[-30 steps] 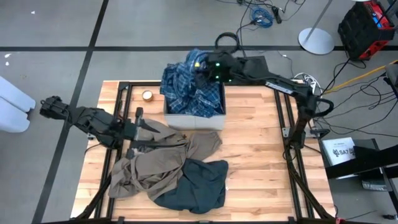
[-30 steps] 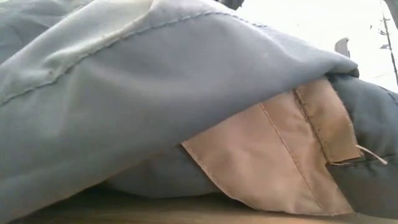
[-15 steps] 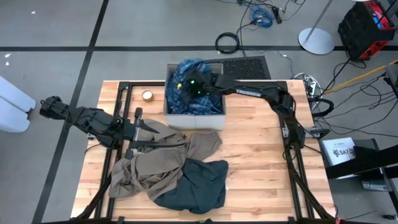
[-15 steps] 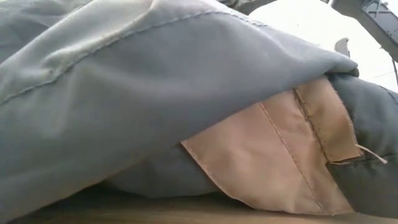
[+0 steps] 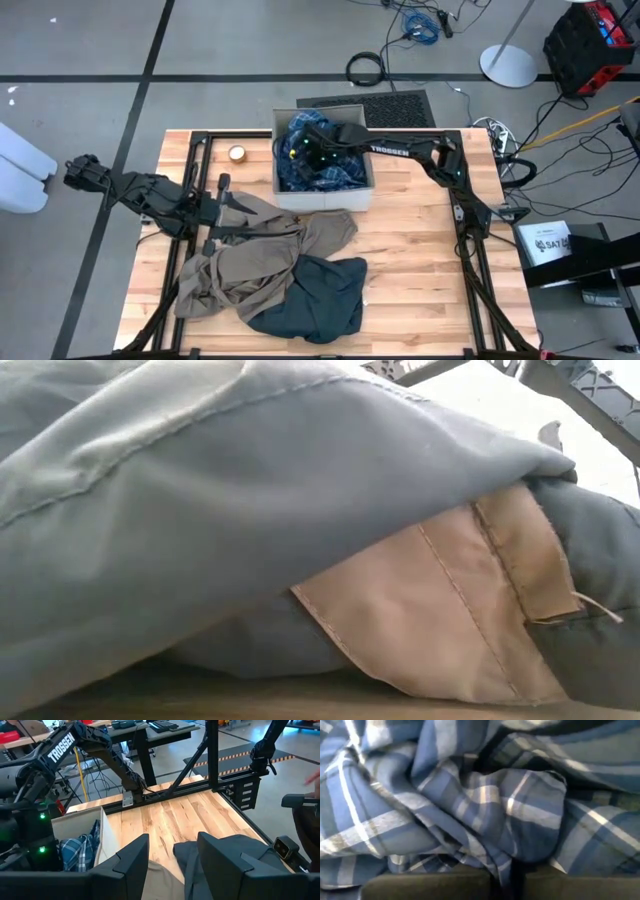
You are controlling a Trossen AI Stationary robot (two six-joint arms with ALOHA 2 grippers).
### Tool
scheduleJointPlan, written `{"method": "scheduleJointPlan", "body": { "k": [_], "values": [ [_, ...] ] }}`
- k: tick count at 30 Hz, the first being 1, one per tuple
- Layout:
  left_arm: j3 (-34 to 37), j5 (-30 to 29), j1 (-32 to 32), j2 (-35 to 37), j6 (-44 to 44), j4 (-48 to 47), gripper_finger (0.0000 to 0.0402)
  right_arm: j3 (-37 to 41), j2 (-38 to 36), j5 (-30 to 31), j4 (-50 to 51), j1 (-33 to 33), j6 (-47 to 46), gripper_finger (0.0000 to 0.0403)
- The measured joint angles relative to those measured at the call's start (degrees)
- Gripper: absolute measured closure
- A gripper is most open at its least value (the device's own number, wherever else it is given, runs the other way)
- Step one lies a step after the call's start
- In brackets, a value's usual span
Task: Sort clothes
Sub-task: Put the blue plaid shirt into the laundry bin
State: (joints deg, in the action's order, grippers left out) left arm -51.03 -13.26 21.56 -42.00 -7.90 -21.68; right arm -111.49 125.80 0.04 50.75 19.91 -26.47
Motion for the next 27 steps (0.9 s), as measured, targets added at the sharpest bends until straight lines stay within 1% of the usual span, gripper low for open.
{"method": "scheduleJointPlan", "body": {
  "k": [5, 8, 12, 17, 21, 24, 27],
  "values": [
    [0.00, 0.00, 0.00, -0.01, 0.04, 0.25, 0.0224, 0.34, -1.59, -0.40, -2.39, 0.06, -3.07, 0.0377],
    [0.00, 0.00, 0.00, -0.02, 0.05, 0.20, 0.0224, 0.40, -2.91, -0.74, -5.24, 0.93, -6.46, 0.0353],
    [0.00, 0.00, 0.00, -0.02, 0.07, 0.25, 0.0224, 0.40, -4.18, -1.66, -5.85, 2.20, -8.06, 0.0306],
    [0.00, 0.00, 0.02, -0.02, 0.07, 0.15, 0.0224, 0.40, -5.34, -7.65, -6.21, 2.75, -7.35, 0.0234],
    [0.00, 0.00, 0.00, -0.02, 0.09, 0.13, 0.0224, 0.40, -7.58, -8.00, -6.79, 2.92, -7.21, 0.0189],
    [0.00, 0.02, 0.00, -0.02, 0.09, 0.16, 0.0224, 0.40, -9.67, -7.89, -7.52, 3.02, -7.36, 0.0172],
    [0.00, 0.02, 0.01, -0.02, 0.09, 0.18, 0.0224, 0.40, -11.81, -7.51, -8.02, 3.14, -7.38, 0.0169]
  ]
}}
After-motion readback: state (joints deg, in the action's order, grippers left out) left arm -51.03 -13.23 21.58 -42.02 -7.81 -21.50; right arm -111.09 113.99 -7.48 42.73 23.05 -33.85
